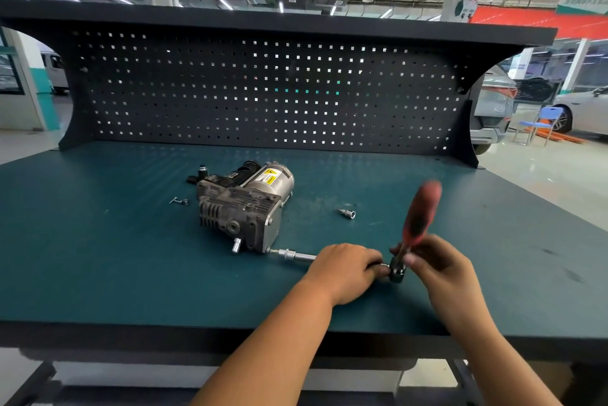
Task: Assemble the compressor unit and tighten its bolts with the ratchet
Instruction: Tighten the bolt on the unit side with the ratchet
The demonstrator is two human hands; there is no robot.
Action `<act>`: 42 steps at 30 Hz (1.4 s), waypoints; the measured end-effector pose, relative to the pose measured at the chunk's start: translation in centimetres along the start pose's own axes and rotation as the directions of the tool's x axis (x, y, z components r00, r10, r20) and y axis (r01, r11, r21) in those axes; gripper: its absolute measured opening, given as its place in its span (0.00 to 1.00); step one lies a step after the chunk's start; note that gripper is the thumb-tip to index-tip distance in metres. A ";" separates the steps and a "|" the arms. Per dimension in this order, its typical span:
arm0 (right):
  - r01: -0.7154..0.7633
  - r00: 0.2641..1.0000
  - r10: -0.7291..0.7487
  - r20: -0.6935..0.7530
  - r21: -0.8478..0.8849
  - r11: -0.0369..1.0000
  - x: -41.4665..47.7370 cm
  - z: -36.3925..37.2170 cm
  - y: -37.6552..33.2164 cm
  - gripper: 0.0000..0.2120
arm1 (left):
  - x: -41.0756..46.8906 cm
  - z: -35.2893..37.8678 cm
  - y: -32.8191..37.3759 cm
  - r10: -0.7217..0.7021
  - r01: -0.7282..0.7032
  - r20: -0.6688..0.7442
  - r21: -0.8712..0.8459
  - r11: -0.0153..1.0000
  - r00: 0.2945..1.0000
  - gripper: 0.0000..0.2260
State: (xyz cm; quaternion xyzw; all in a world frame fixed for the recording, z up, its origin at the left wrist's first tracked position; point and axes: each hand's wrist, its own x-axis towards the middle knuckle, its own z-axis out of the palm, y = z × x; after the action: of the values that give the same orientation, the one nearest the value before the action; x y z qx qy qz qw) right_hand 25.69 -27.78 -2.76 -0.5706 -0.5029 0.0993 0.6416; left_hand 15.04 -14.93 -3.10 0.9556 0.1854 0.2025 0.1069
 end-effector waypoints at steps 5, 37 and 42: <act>0.029 0.999 -0.034 -0.022 -0.207 0.978 -0.1 0.7 0.1 0.20 | -0.1 0.0 0.0 0.002 -0.002 -0.018 -0.005 1.000 1.000 0.11; -0.390 0.920 0.362 -0.151 -0.245 0.888 3.9 2.1 2.3 0.11 | -0.1 -0.2 -0.3 0.014 -0.016 -0.018 -0.079 0.997 1.000 0.12; -0.261 0.962 0.270 -0.051 0.132 0.956 2.8 1.1 2.1 0.08 | 0.0 0.1 -0.2 0.013 -0.011 0.032 -0.034 0.999 0.999 0.12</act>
State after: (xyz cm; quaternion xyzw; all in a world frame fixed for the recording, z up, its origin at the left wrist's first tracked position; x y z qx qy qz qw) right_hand 27.09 -24.46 -3.16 -0.5952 -0.3923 0.1959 0.6734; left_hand 15.04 -14.78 -3.21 0.9579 0.1745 0.1908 0.1246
